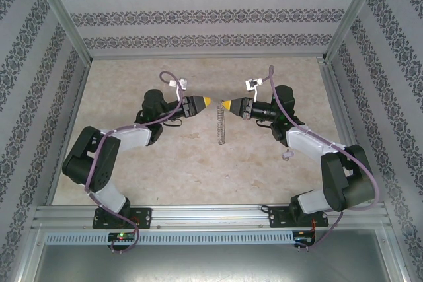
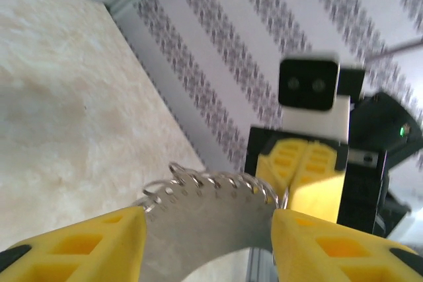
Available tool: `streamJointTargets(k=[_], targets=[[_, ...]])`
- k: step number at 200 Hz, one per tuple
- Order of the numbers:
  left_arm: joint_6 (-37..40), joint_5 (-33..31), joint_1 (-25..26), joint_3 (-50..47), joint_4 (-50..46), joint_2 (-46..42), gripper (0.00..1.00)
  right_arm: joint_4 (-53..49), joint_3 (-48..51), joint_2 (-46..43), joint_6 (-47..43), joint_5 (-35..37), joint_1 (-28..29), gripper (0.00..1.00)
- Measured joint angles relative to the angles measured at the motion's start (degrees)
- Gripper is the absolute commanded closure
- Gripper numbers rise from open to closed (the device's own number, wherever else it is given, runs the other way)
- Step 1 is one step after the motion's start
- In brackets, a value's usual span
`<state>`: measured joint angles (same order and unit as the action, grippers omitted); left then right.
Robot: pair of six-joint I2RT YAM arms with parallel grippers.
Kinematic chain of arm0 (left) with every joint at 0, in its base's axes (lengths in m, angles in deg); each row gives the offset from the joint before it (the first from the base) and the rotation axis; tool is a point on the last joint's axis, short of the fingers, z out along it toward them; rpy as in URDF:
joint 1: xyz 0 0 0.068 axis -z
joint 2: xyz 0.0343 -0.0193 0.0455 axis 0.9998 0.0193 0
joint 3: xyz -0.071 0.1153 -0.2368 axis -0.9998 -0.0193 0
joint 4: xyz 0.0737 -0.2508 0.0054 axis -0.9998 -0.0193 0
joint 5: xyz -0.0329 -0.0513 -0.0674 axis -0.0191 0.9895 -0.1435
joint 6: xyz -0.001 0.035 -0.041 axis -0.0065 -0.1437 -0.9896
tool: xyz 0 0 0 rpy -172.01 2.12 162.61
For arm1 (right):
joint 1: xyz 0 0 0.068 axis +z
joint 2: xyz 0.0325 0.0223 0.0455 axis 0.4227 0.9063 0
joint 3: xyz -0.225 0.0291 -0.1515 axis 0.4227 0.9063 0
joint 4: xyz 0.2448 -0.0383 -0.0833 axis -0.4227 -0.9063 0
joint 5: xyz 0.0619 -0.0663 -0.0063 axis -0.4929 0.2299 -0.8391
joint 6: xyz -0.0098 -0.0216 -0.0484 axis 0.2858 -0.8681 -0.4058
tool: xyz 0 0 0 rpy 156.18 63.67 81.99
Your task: Put the keys on the keyring
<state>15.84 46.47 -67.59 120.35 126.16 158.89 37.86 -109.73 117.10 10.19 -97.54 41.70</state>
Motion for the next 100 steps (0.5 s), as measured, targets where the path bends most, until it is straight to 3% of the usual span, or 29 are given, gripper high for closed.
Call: streamJointTargets(k=[40, 100], targets=[[-10.32, -7.45, 1.14, -2.58, 12.26, 2.10, 0.47, 0.00, -0.02, 0.02, 0.61, 0.94, 0.00, 1.00], [-13.94, -12.33, 4.98, -4.35, 19.37, 2.10, 0.48, 0.07, -0.59, 0.02, 2.25, 1.97, 0.00, 1.00]])
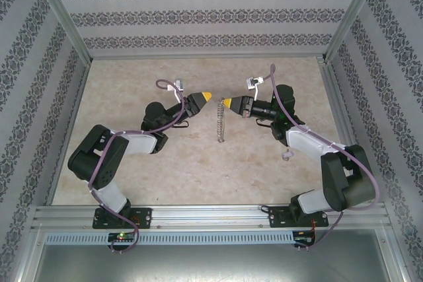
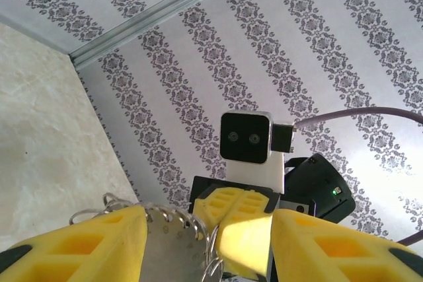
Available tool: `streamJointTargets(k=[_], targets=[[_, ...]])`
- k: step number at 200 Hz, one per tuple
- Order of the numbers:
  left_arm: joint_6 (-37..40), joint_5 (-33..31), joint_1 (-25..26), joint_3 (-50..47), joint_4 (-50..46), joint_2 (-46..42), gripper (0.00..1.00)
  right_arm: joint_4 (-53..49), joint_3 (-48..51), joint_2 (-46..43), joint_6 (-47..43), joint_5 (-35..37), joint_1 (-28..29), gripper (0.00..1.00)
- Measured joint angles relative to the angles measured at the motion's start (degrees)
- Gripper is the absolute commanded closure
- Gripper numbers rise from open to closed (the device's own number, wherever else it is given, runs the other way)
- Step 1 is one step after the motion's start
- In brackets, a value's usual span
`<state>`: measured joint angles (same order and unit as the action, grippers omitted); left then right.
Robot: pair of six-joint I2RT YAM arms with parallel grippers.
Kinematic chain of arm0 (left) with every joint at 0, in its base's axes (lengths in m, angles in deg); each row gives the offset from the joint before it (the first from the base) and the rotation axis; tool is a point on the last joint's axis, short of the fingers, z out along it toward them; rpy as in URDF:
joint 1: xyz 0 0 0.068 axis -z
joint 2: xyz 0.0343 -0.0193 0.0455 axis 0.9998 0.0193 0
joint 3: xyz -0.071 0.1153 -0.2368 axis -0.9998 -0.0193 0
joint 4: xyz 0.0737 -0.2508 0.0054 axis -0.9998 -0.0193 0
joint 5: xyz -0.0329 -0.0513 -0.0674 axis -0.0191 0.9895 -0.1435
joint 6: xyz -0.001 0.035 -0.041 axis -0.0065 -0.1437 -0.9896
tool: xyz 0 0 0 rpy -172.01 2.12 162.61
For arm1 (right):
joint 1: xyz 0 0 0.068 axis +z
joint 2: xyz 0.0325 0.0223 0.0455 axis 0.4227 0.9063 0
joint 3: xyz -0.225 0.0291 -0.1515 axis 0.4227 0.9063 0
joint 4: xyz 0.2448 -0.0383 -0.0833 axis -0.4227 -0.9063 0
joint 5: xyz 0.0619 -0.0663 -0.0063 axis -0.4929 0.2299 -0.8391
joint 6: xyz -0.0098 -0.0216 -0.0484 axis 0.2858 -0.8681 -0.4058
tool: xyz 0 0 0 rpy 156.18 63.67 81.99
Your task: Put the keys on the keyring
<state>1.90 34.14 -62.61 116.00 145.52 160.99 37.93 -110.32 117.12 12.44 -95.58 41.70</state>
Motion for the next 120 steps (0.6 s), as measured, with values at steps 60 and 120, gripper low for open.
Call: streamJointTargets(k=[60, 120], targets=[[-0.22, -2.40, 2.29, -1.64, 0.44, 0.00, 0.48, 1.20, -1.33, 0.42, 2.14, 0.70, -0.09, 1.00], [-0.22, -3.23, 4.57, -1.62, 0.50, 0.00, 0.49, 2.64, -2.08, 1.60, 4.17, 1.16, -0.09, 1.00]])
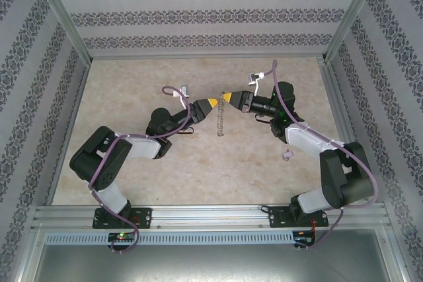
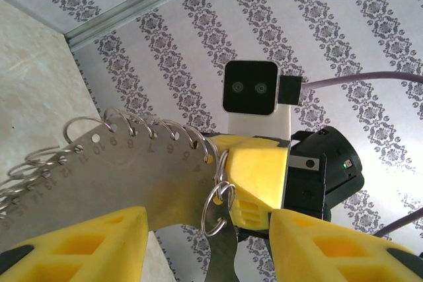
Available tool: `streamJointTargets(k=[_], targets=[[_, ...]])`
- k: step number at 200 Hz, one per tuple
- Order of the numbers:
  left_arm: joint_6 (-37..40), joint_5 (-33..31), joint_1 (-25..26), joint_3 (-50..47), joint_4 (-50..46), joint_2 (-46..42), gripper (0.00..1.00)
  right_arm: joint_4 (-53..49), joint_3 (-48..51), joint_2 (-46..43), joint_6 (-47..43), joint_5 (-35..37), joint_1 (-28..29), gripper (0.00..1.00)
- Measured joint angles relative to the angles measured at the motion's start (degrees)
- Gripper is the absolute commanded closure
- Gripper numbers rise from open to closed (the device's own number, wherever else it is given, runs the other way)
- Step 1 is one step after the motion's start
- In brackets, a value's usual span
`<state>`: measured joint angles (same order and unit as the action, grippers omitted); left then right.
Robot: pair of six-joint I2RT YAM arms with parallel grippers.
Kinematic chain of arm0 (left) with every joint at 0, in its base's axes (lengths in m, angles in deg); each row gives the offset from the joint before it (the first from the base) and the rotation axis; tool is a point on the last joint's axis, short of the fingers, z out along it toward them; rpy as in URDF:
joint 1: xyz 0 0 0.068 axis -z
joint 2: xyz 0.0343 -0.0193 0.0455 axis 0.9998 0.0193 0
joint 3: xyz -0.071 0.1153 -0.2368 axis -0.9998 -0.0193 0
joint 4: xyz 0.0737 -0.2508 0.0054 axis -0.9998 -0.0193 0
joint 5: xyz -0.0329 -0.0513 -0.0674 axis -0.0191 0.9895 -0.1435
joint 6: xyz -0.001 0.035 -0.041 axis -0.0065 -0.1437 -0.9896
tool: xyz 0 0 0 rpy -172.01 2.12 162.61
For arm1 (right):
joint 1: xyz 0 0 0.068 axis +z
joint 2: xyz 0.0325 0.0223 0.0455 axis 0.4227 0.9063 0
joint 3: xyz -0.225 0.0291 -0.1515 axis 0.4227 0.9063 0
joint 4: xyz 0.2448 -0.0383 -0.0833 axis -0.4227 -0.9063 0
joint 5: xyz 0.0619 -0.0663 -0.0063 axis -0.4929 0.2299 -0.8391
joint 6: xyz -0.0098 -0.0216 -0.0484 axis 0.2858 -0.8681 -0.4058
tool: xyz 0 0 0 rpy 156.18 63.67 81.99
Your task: Put the keys on the keyring
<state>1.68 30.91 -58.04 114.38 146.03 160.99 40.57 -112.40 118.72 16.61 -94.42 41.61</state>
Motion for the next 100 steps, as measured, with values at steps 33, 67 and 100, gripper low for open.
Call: streamJointTargets(k=[33, 67, 100], targets=[[0.00, -0.26, 0.68, 0.04, 0.00, 0.02, 0.49, 0.42, -0.09, 0.22, 0.74, 0.20, 0.00, 1.00], [0.02, -0.28, 1.14, 0.57, 0.04, 0.11, 0.49, 1.14, -0.09, 0.24, 1.18, 0.35, 0.00, 1.00], [0.02, -0.42, 1.40, 1.42, 0.26, 0.57, 0.55, 1.81, -0.09, 0.24, 1.38, 0.35, 0.00, 1.00]])
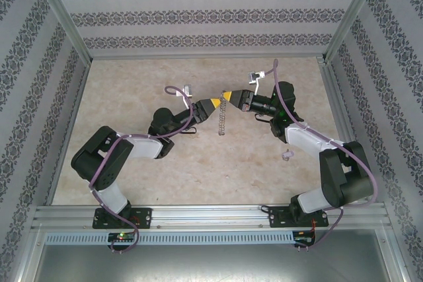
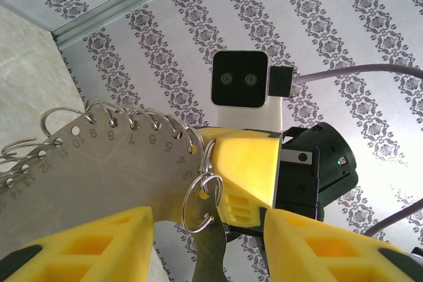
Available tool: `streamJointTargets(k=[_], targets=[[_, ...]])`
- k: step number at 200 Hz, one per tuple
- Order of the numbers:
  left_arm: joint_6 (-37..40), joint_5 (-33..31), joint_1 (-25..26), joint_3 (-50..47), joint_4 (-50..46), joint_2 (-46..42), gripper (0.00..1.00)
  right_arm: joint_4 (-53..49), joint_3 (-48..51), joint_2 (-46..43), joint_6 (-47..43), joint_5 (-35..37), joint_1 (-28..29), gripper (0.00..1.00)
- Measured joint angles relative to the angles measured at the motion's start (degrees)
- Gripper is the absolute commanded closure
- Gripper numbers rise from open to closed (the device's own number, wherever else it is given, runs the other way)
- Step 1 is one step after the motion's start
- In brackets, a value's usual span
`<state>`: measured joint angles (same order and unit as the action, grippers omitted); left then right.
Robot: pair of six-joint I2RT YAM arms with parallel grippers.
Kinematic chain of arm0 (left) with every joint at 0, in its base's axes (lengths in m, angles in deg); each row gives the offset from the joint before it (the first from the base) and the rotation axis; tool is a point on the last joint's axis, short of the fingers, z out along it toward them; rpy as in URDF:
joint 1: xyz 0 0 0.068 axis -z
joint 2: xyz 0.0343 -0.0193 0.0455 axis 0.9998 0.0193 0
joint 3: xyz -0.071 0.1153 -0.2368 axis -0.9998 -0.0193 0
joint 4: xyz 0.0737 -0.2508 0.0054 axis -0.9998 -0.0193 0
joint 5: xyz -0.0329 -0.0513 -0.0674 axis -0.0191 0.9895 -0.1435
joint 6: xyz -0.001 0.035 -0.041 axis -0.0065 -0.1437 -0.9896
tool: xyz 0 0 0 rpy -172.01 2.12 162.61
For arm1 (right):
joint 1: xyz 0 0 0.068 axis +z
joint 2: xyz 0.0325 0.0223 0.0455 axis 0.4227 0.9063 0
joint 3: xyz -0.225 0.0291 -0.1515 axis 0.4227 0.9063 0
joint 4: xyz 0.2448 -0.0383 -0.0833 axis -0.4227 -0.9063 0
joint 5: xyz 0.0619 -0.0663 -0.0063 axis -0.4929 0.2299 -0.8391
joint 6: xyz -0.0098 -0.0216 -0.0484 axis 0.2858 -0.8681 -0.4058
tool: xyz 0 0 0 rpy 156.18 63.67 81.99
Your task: Put the keys on the keyring
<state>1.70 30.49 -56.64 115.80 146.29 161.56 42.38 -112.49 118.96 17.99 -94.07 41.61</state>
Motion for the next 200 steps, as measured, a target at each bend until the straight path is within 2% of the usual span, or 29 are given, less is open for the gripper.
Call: streamJointTargets(k=[35, 156, 200], targets=[[0.04, -0.02, 0.02, 0.20, 0.26, 0.04, 0.64, 0.28, 0.00, 0.07, 0.02, 0.02, 0.00, 1.00], [0.22, -0.04, 0.02, 0.52, 0.55, 0.17, 0.75, 0.66, 0.00, 0.24, 0.17, 0.02, 0.00, 1.00], [0.24, -0.04, 0.02, 1.38, 0.59, 0.87, 0.86, 0.66, 0.00, 0.24, 0.17, 0.02, 0.00, 1.00]])
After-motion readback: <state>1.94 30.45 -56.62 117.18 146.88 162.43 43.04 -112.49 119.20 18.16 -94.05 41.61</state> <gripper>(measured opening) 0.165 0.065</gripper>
